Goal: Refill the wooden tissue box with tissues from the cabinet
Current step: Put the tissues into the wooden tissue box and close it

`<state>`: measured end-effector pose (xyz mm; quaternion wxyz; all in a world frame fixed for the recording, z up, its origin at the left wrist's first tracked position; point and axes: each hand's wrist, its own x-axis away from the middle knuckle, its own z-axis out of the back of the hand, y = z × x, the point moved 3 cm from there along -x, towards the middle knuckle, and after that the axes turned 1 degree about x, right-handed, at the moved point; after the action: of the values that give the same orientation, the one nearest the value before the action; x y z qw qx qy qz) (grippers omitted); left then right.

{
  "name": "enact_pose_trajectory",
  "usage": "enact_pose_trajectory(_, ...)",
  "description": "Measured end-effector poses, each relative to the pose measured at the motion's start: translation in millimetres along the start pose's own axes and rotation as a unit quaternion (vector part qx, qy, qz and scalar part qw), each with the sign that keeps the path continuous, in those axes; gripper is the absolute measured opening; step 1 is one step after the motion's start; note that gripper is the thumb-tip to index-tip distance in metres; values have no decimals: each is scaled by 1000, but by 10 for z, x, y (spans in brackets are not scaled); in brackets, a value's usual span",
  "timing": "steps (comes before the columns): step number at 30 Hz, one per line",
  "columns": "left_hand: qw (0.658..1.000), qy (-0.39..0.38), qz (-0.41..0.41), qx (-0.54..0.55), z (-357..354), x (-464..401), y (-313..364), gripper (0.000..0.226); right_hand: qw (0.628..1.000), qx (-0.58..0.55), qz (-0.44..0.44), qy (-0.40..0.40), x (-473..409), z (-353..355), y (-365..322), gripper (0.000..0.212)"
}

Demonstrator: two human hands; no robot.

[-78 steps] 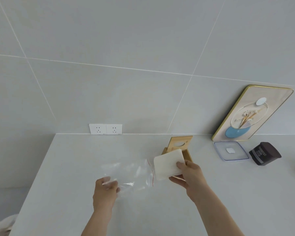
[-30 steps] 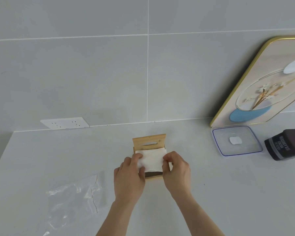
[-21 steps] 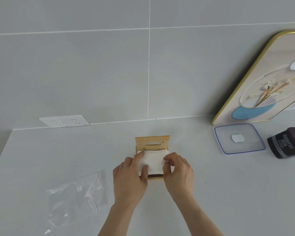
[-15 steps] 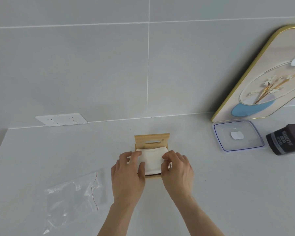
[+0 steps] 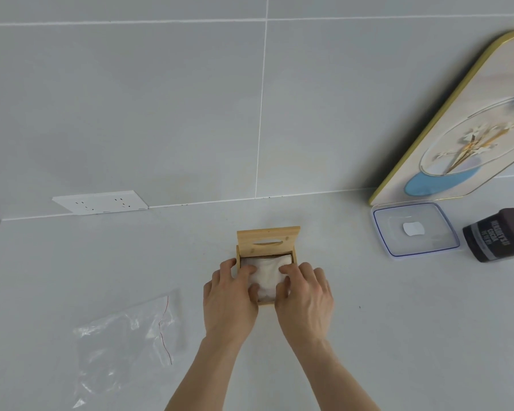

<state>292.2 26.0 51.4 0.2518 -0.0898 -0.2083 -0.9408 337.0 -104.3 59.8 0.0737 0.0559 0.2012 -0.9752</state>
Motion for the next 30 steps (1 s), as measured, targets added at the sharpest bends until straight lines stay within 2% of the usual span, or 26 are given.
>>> enact_pose_trajectory(5, 1000, -8, 18, 1, -2, -45, 13, 37, 998, 26, 45, -42, 20, 17, -30, 31)
enact_pose_trajectory(11, 999, -14, 22, 19, 17, -80, 44, 30, 997, 46, 54, -41, -106, 123, -25, 36)
enact_pose_trajectory(14, 999, -17, 25, 29, 12, -112, 81, 23, 984, 118, 60, -116, -222, 39, -29, 30)
enact_pose_trajectory(18, 998, -31, 40, 22, -20, -133, 78, 26, 952, 199, 40, -228, -330, -58, -24, 27)
enact_pose_trajectory(22, 998, -33, 49, 23, -13, -161, 63, 31, 942, 195, 10, -273, -450, -97, -27, 36)
enact_pose_trajectory(25, 998, -32, 51, 9, 23, -169, 70, 36, 940, 190, 7, -283, -488, -92, -23, 39)
enact_pose_trajectory(30, 997, -29, 16, -70, 98, -180, 101, 43, 942, 207, 30, -262, -480, 29, -6, 32)
